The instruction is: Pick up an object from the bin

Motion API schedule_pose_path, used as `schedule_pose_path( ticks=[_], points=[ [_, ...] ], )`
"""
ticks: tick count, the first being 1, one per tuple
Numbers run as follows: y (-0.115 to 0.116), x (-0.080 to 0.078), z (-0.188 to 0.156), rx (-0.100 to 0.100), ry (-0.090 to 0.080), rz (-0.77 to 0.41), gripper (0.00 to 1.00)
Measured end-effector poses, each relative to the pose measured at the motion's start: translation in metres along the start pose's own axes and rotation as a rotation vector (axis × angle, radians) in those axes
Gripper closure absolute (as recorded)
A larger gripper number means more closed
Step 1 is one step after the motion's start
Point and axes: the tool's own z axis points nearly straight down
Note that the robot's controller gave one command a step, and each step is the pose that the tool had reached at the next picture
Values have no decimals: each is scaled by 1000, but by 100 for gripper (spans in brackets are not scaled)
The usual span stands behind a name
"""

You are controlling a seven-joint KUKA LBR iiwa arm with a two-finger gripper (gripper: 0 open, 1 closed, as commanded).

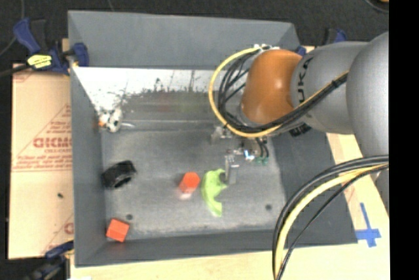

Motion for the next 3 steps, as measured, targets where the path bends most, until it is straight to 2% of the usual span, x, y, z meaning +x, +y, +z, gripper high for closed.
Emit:
schedule_pose_path(
  ticks=[1, 2, 3],
  points=[
    [35, 30, 0, 3, -4, -108, 0],
    [44, 33, -4, 0, -9, -105, 100],
    [44, 34, -2, 0, -5, -105, 0]
  ],
)
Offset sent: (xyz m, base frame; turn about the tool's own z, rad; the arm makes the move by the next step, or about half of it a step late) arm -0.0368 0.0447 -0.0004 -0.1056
